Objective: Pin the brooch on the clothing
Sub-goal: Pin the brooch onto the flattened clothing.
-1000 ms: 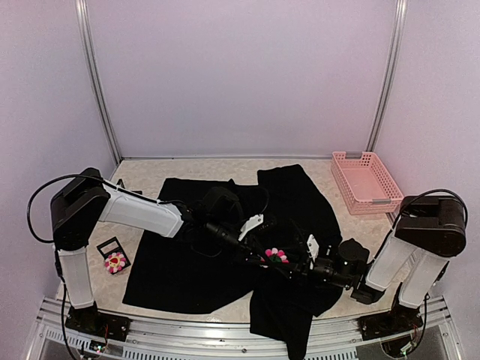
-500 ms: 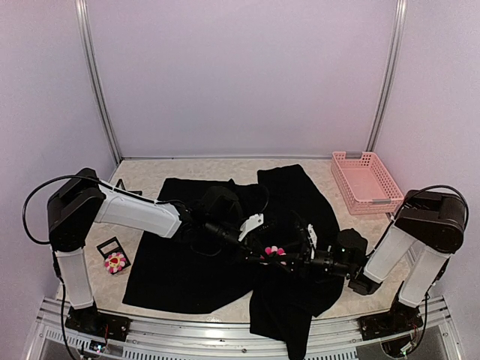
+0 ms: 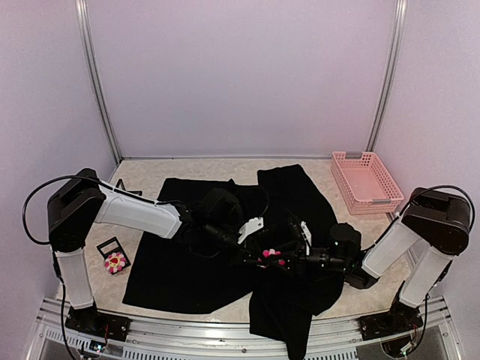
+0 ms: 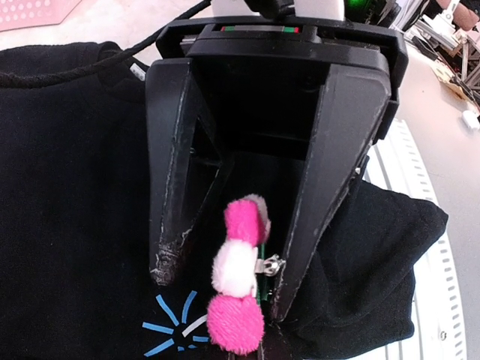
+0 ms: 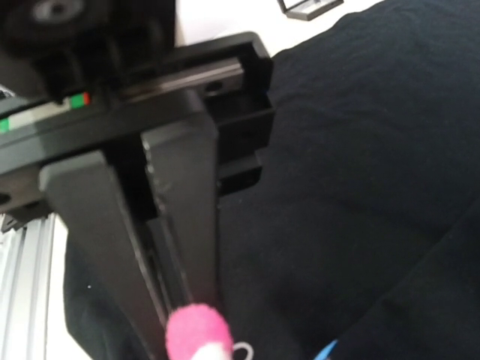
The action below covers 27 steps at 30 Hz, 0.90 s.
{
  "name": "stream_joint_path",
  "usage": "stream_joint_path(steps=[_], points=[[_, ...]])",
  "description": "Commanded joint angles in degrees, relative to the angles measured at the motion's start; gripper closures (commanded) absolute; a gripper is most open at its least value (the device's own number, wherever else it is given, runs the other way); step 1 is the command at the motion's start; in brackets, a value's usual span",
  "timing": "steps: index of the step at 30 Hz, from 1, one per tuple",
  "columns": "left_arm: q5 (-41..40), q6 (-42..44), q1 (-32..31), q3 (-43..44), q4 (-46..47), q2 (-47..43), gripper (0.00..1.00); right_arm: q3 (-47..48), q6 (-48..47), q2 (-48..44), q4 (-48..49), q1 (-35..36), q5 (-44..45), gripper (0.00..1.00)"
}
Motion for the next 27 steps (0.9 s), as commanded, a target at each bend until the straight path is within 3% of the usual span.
stream_joint_path(steps=[1, 5, 9, 19, 27], points=[[6.0, 1.7, -3.0, 0.0, -0.2, -2.4, 1.00, 1.6, 0.3, -1.2, -3.7, -2.1, 5.5, 0.62], [5.9, 1.9, -3.1, -0.3, 0.0, -2.8, 1.00, 1.7, 0.6, -1.0, -4.7, -2.3, 5.4, 0.66], [6.2, 1.8, -3.1, -1.5, 1.3, -3.7, 1.00, 0.7, 0.5, -1.2, -3.2, -2.6, 4.2, 0.78], [6.0, 2.1, -3.4, -2.9, 3.3, -5.4, 1.00, 0.7, -0.1, -1.0, -2.5, -4.1, -2.8, 0.95], [5.6, 1.8, -3.2, -3.8, 4.5, -6.0, 1.00, -0.9, 0.9, -0.6, 4.7, -4.5, -7.7, 0.84]])
